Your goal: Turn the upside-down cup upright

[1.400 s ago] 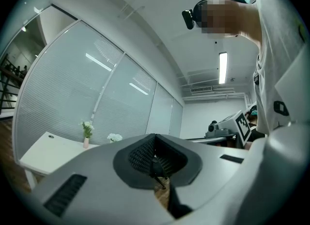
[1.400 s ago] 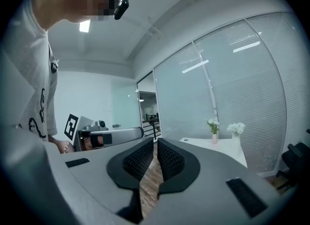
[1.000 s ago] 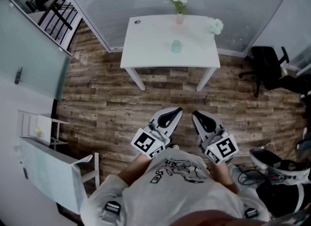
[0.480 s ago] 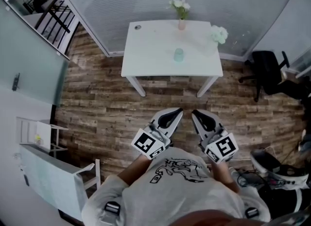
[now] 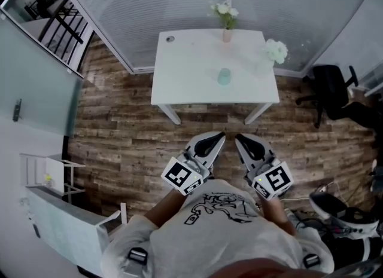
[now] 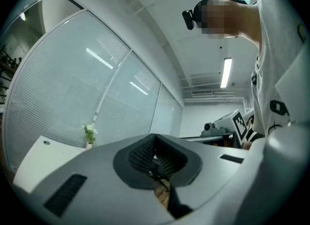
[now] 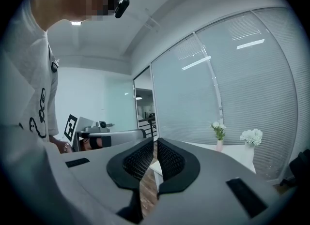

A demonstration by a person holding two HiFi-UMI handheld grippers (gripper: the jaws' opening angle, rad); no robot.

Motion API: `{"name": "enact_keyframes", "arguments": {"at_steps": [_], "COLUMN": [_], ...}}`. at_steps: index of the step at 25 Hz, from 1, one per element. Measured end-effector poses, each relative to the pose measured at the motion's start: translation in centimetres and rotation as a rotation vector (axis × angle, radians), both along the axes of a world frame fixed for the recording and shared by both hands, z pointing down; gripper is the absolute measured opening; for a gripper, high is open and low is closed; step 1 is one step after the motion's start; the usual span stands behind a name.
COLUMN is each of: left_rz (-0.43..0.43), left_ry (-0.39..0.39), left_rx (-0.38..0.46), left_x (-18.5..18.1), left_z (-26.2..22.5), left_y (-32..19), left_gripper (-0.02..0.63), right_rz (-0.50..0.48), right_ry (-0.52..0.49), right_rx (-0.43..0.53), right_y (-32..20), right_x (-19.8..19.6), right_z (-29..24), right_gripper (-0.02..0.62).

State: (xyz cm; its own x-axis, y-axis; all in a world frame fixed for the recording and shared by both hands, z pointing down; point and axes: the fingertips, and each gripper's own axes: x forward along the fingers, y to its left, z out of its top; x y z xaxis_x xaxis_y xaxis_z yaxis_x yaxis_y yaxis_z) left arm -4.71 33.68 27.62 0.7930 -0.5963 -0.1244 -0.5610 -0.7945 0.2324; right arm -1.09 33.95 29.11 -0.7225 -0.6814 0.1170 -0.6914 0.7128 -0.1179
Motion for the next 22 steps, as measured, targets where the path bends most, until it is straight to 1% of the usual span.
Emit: {"name": "enact_keyframes", "arguments": {"at_steps": [13, 22], "left_rz": [0.012, 0.028], "left_ry": [0.000, -0.008], "left_rx": [0.005, -0.009], "left_x": [-2.9, -3.4], "left_z": [0.3, 1.0], "left_y": [-7.1, -9.0], "left_gripper": [0.003, 0.003], "right_rz": [0.016, 0.041], "right_ry": [0.004, -0.006], "right_rx": [-0.001, -0.038], "right_y": [-7.0, -8.6], "right_x": [-2.8, -3.1], "right_z": [0.3, 1.3], "right_gripper": [0.047, 0.048]}}
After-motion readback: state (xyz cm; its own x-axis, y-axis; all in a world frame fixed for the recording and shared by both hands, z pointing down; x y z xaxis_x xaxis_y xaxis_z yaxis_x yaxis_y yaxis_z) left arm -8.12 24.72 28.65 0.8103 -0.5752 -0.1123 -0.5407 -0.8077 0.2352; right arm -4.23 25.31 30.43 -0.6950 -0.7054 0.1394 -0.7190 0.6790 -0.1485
